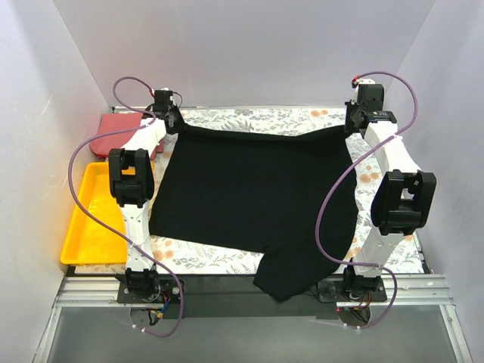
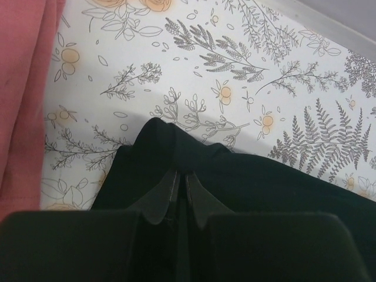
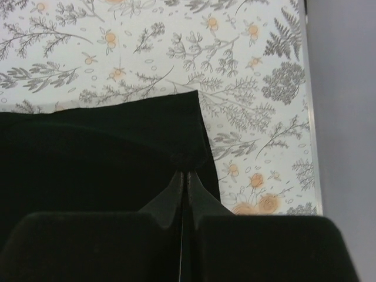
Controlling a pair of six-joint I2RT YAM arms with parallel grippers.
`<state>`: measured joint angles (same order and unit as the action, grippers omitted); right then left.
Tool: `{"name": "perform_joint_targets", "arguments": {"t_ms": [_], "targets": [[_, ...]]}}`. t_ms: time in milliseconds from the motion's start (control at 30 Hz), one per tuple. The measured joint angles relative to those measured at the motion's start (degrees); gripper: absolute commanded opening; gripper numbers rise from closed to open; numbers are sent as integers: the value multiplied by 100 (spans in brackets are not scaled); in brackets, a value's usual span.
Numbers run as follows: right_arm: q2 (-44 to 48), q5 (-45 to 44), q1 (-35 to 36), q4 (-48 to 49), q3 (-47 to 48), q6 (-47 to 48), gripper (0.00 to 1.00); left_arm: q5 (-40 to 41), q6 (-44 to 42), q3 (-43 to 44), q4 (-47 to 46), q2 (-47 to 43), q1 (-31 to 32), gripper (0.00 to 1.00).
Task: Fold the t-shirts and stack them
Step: Fold the tshirt
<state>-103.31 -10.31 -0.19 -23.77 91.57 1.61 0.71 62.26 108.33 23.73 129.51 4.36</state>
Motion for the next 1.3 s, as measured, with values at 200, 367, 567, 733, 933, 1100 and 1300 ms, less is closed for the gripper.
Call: {"name": "perform_joint_targets", "arguments": {"t_ms": [200, 367, 567, 733, 933, 1100, 1300], "targets": [[164, 153, 0, -640, 0, -442, 1, -33, 66, 251, 417, 0, -44, 0], [579, 361, 0, -942, -229, -787, 1, -35, 125, 291, 675, -22, -61, 0], [1058, 538, 0, -1182, -719, -1038, 1, -28, 258, 177, 901, -184, -92, 0], [1327, 675, 0, -1357, -940, -1154, 1, -17, 382, -24, 1060, -511, -160, 0], [1764, 813, 0, -1510, -1342, -1246, 1, 0, 479, -511, 1084, -1062, -199, 0], [2227, 855, 0, -1567, -1897, -1346, 1, 4, 610, -1228, 1023, -1464, -201, 0], [2516, 813, 0, -1567, -2651, -1412, 1, 28, 866, -2492, 743, -1906, -208, 0]]}}
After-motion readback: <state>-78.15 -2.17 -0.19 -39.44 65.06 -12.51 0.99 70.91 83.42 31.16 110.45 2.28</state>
